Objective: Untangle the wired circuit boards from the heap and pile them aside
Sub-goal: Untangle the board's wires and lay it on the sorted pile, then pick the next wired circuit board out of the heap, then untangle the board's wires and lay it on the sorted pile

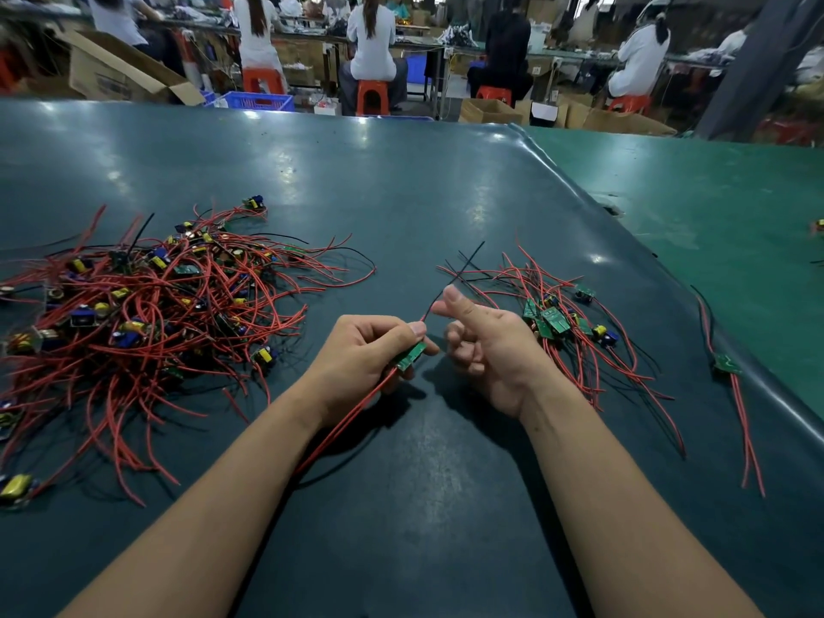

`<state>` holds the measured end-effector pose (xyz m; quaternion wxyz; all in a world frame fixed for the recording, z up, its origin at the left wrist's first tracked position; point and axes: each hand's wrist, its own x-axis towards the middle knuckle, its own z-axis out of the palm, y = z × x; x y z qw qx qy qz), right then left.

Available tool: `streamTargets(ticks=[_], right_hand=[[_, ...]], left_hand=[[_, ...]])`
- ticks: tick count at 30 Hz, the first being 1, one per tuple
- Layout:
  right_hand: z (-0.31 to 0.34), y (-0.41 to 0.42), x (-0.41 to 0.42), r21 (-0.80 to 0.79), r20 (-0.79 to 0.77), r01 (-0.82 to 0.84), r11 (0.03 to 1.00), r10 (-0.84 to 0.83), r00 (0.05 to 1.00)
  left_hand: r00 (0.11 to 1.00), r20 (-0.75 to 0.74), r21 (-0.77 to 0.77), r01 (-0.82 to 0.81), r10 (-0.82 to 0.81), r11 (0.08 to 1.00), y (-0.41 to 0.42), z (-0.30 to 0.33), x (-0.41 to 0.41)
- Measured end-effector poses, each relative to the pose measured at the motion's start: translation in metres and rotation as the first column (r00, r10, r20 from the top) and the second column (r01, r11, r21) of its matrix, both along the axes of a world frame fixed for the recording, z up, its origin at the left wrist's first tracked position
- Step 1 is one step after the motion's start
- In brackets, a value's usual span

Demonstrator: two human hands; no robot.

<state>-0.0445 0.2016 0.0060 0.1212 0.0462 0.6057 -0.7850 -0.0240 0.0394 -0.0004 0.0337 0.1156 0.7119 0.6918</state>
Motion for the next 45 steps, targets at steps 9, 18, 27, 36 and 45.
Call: streamTargets(ticks=[9,18,27,36,45], right_hand=[[0.003,0.007,-0.005,-0.134,-0.113,0.231,0.964,-0.246,0.963],[0.004,0.0,0.0,0.014,-0.221,0.243,0.97,-0.234,0.947],[0.003,-0.012,0.019,0.287,-0.16,-0.243,0.927,0.297,0.942],[0.028,0.0,0.01,-0.483,-0.097,0.37,0.793,-0.469,0.878],[0.01,0.004,0.002,-0.555,0.204,0.475,0.683,-0.442,0.873]], left_hand=[[0.993,0.016,-0.028,0.121,-0.12,0.992,-0.007,-0.004,0.0],[0.996,0.067,0.33,-0.076,0.057,0.941,-0.002,-0.001,-0.008],[0.99,0.072,0.261,-0.136,0.122,0.956,0.001,0.0,-0.005],[0.459,-0.498,0.173,-0.779,0.736,0.602,-0.028,-0.006,-0.02],[0.36,-0.769,-0.263,-0.931,0.528,0.252,-0.035,-0.01,-0.018]])
